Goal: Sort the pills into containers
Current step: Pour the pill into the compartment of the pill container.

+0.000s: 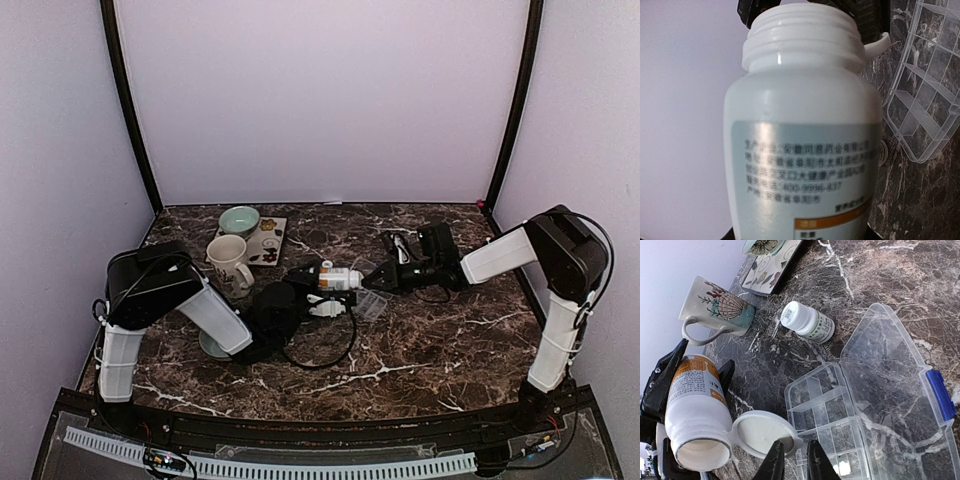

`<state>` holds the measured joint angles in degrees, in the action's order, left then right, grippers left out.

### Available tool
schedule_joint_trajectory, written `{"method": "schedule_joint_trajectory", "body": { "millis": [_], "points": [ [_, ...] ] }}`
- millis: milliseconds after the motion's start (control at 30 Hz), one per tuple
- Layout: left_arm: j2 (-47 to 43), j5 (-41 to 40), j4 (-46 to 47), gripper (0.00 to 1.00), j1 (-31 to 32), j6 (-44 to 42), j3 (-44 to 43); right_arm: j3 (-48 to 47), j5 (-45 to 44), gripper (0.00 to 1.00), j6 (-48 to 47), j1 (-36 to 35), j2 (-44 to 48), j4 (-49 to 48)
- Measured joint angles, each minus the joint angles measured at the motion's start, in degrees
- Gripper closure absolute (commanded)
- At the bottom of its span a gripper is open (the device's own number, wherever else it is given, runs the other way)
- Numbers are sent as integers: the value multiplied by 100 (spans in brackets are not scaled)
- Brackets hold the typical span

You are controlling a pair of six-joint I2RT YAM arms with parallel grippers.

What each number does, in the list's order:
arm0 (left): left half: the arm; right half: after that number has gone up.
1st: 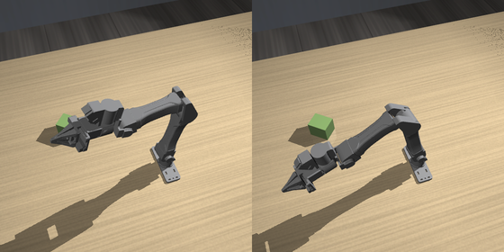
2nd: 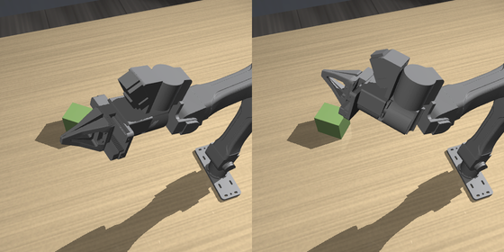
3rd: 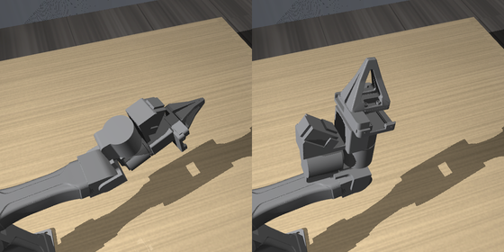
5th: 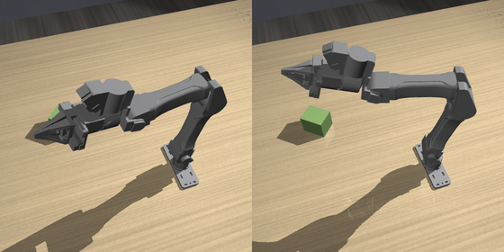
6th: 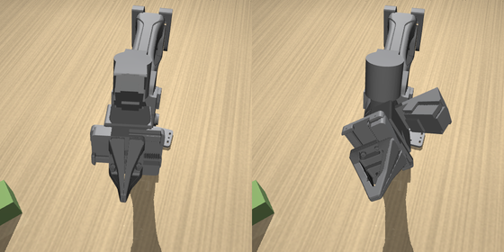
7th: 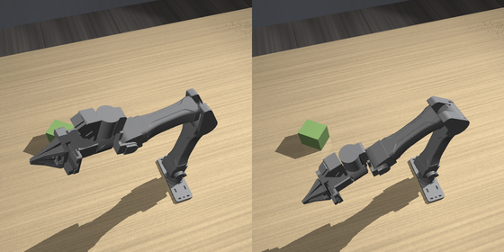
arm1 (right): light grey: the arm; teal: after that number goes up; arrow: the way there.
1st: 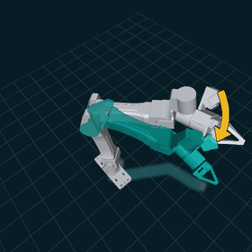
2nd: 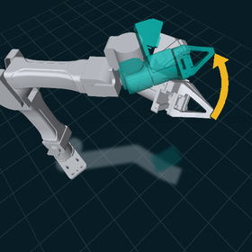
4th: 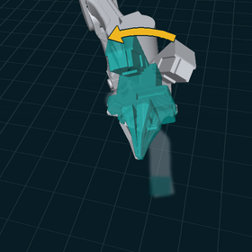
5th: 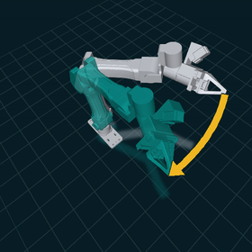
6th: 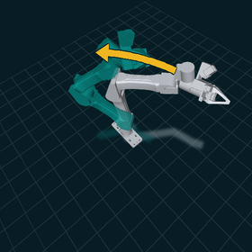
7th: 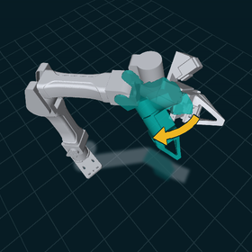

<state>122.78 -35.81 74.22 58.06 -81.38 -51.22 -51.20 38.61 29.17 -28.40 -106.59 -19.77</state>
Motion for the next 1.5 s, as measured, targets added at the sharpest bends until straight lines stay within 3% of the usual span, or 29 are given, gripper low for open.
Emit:
{"method": "schedule_joint_trajectory", "body": {
  "millis": [167,1500],
  "points": [
    [0,20,63,100,0,-9,39,-46,140,89,83,-4,-162,-125],
    [24,105,-46,100,37,-4,70,-820,533,89,122,-33,-726,-127]
  ]
}}
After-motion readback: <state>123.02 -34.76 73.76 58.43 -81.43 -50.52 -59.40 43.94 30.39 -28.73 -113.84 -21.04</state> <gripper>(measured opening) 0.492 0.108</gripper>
